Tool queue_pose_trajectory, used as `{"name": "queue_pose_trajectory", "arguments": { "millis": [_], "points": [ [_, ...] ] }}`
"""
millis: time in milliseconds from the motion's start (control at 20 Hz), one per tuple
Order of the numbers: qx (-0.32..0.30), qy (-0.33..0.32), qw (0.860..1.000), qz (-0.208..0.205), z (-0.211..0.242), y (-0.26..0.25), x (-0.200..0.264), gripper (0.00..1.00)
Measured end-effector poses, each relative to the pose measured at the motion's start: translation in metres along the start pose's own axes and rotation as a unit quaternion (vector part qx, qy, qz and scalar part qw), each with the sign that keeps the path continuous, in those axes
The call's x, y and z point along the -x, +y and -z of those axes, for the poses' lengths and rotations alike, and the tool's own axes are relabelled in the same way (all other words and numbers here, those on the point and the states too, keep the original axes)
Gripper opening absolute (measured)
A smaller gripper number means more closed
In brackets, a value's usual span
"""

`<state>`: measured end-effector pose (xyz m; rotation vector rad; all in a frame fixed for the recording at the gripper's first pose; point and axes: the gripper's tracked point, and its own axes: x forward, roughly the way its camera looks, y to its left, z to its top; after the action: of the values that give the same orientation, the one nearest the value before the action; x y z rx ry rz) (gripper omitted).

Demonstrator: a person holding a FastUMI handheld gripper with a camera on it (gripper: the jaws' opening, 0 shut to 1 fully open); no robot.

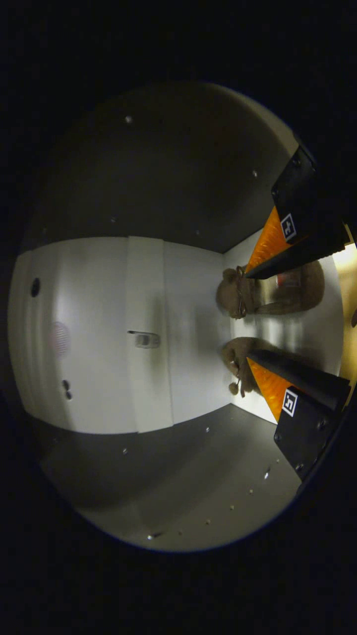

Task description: Open the shoe cabinet door, grab the shoes and put them into the shoe cabinet, then close the shoe cabinet door.

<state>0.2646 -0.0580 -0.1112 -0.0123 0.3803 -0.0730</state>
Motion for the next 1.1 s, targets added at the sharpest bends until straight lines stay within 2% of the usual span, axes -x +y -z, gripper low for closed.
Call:
{"name": "queue_pose_trajectory", "arguments": {
  "millis": [250, 350, 550, 900, 1100],
  "points": [
    [-0.001, -0.089, 0.996, -0.018, -0.038, 0.02, 0.096, 0.95],
    [-0.004, -0.121, 0.992, -0.022, -0.047, 0.024, 0.139, 0.98],
    [-0.004, -0.164, 0.986, -0.021, -0.049, 0.027, 0.219, 0.98],
    [-0.018, -0.172, 0.985, -0.017, -0.013, 0.008, 0.335, 0.98],
    [-0.024, -0.165, 0.986, 0.012, 0.004, -0.031, 0.389, 0.98]
  ]
}}
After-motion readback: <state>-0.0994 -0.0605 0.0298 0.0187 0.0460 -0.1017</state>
